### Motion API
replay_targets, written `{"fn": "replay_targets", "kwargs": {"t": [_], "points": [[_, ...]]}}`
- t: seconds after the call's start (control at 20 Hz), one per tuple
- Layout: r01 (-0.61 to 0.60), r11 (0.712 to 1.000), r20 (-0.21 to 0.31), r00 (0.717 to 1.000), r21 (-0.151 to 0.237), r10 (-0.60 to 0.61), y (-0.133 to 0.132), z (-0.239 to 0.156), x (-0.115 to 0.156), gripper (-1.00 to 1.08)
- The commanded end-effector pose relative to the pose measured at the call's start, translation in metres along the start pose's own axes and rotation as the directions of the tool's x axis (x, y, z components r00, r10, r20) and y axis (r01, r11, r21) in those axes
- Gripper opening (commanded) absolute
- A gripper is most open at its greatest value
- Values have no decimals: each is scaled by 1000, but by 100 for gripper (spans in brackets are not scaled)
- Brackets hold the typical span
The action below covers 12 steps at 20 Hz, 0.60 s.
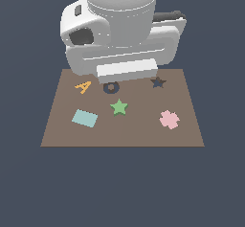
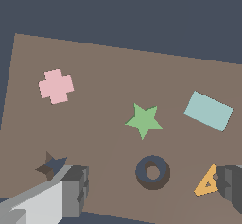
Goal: Insert a designated object into the corresponding slot on a board.
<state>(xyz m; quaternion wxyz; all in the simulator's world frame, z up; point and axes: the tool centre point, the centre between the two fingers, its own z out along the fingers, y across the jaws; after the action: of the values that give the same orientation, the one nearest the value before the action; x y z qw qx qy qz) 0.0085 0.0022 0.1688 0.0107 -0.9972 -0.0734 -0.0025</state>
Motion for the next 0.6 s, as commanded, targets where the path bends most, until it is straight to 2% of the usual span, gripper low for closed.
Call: {"fn": "replay_targets", "kwargs": {"t": [0.0,0.3,0.55], "points": [[48,999,1,999,-1,-48,2,7,0,100],[203,979,4,979,-3,-203,6,29,3,100],[368,930,7,930,-5,-368,11,53,7,100]]}}
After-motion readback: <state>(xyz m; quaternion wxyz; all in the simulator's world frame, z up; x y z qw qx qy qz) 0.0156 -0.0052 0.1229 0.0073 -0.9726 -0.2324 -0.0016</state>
